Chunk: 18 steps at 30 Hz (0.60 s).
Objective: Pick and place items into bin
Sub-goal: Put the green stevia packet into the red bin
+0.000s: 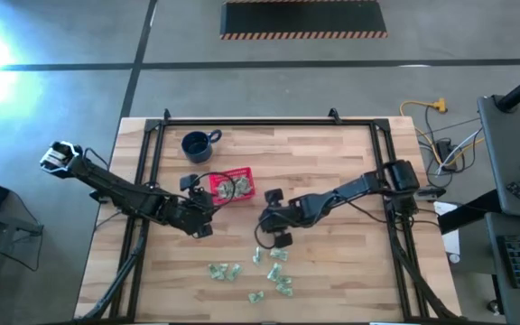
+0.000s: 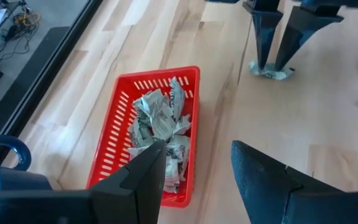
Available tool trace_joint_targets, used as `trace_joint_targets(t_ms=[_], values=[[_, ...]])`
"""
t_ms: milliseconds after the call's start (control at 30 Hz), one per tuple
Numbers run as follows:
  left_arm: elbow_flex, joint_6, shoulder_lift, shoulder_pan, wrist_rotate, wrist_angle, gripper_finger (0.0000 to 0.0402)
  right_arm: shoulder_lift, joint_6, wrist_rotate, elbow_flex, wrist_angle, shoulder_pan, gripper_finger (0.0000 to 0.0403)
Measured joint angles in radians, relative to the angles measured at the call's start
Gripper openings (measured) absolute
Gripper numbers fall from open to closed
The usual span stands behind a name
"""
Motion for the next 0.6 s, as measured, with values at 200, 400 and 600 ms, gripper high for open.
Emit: trace_joint_targets(t_ms=[200,400,600], values=[[0.000,-0.001,0.000,-0.004,-0.004,-0.001,0.0167,-0.038,-0.013,-0.047,-0.033,0.015,-0.019,0.0088],[0.000,-0.001,0.001,-0.004,-0.003,-0.004,0.0167,-0.033,-0.024,-0.299,-0.084,0.137,-0.057,0.0097],[-0.001,-0.001,0.001,-0.004,-0.003,-0.006,0.0167,-0.029,-0.026,-0.306,-0.136,0.205,-0.067,0.0104]])
